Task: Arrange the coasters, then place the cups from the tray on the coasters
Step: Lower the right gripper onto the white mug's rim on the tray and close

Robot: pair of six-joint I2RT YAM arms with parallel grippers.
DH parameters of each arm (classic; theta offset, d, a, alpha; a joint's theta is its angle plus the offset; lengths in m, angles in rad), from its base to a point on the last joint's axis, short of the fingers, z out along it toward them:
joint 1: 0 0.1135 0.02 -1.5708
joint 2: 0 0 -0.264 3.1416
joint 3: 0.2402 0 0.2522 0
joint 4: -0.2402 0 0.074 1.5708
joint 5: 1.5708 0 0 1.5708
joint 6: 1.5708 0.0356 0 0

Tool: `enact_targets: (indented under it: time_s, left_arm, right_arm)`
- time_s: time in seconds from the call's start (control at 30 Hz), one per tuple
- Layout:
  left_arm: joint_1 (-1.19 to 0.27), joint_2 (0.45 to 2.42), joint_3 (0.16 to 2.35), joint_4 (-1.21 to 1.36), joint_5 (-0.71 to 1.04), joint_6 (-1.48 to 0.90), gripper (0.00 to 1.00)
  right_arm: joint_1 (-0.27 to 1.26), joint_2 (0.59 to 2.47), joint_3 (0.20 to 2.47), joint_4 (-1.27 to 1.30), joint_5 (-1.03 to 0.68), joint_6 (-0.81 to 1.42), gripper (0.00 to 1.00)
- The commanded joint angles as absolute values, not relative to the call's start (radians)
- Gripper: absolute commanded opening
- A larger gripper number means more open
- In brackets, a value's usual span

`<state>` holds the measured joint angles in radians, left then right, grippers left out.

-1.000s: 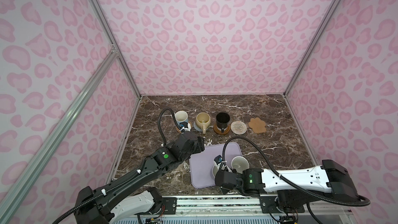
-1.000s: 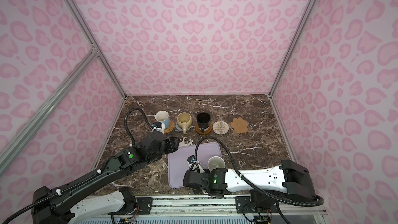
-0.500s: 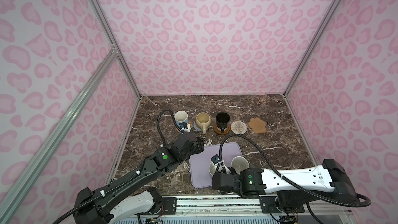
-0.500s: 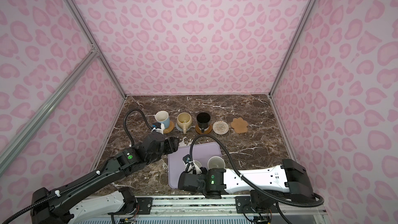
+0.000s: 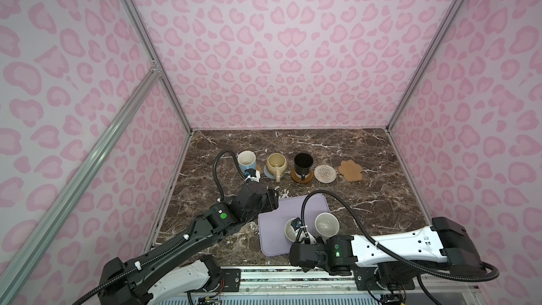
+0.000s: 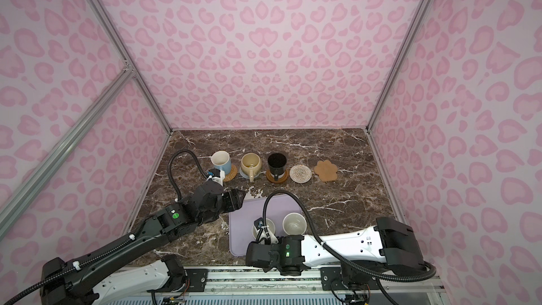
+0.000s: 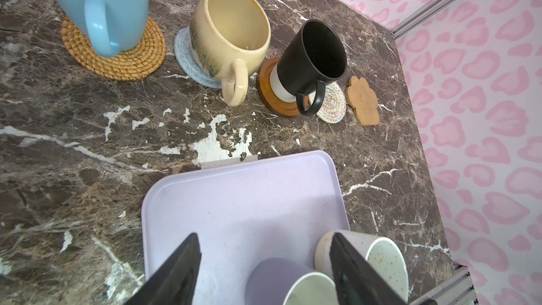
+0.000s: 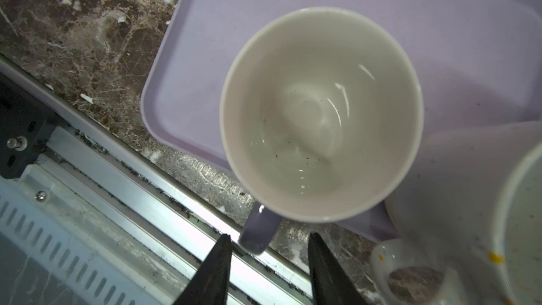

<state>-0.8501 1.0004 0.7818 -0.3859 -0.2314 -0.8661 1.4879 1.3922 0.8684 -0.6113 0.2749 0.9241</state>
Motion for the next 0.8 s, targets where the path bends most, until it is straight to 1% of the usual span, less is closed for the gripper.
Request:
enact_targets:
  time_s: [0.0,0.2,0.3,0.43,0.53,0.67,0.77]
  left_arm:
    - [-0.848,1.002,0.772,-0.332,-0.245,-0.882,0.71]
    - [-0.848,0.931,0.714,-0.311,-0.285,-0.879,0.72]
    - [-0.847,0.918,0.715,-0.304,-0.255,-0.849,0.72]
    - [-0.848,0.9,0.704,-0.272,-0.206,-0.816,0.72]
    - [-0.847,0.886,0.7,-0.279,-0.228,-0.808,0.72]
    - [-0.846,0.875,0.693,-0.317,-0.276,-0.815,0.72]
    - [-0.845,0.862,0.687,-0.326,-0.291,-0.821,0.72]
  right_arm:
    - [1.447,1.42,0.88,-0.559,0.269,0.916,0.44]
    - [1.4,1.466,0.895,-0.548,0.265,0.878,0.4]
    - [1.376,1.499,0.902,-0.539,0.25,0.855,0.39]
    - [1.367,1.543,0.938,-0.543,0.273,0.824,0.39]
    - [1.358,1.571,0.949,-0.532,0.268,0.81,0.38]
    - [1.339,1.603,0.955,-0.509,0.237,0.79,0.32]
    - [1.336,1.624,0.971,-0.511,0.23,0.778,0.33]
